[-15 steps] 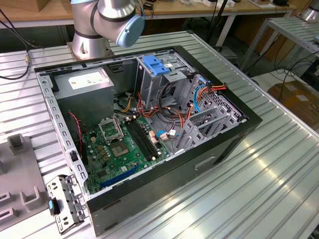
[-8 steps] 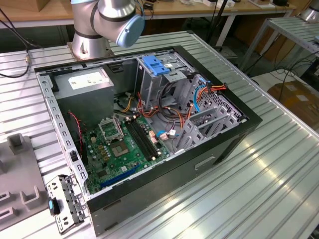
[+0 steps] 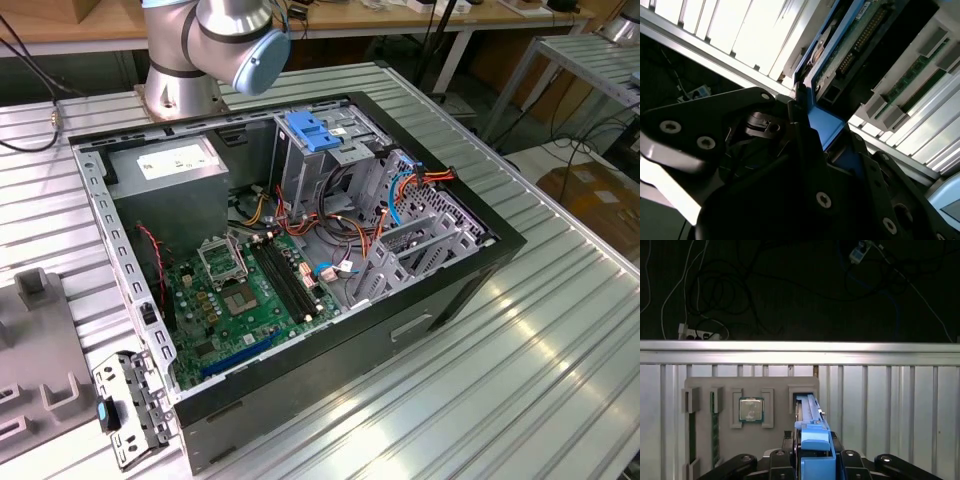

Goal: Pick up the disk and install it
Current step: 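Pick up the disk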

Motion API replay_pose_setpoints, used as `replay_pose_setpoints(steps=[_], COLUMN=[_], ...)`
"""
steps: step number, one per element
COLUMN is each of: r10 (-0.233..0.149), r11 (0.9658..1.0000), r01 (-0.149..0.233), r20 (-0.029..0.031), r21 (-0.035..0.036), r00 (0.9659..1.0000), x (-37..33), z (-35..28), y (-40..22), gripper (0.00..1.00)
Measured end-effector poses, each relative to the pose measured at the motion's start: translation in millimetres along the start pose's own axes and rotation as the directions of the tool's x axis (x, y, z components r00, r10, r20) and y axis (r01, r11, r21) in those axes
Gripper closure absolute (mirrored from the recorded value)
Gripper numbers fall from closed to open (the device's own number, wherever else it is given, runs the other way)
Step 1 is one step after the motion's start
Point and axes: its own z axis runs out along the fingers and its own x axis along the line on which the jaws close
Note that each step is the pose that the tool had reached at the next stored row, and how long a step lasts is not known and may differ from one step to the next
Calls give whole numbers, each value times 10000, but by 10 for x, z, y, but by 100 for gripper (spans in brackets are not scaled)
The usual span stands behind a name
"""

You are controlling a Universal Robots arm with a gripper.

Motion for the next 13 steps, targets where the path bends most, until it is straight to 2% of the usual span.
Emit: replay_pose_setpoints(steps=[3, 13], r10=[0, 0], r11=[10000, 10000], r01=[0, 0], r20=[0, 0], r21=[1, 0], r00=[10000, 10000], x=[-1, -1], z=[-42, -48], y=[0, 0], gripper=[63, 63])
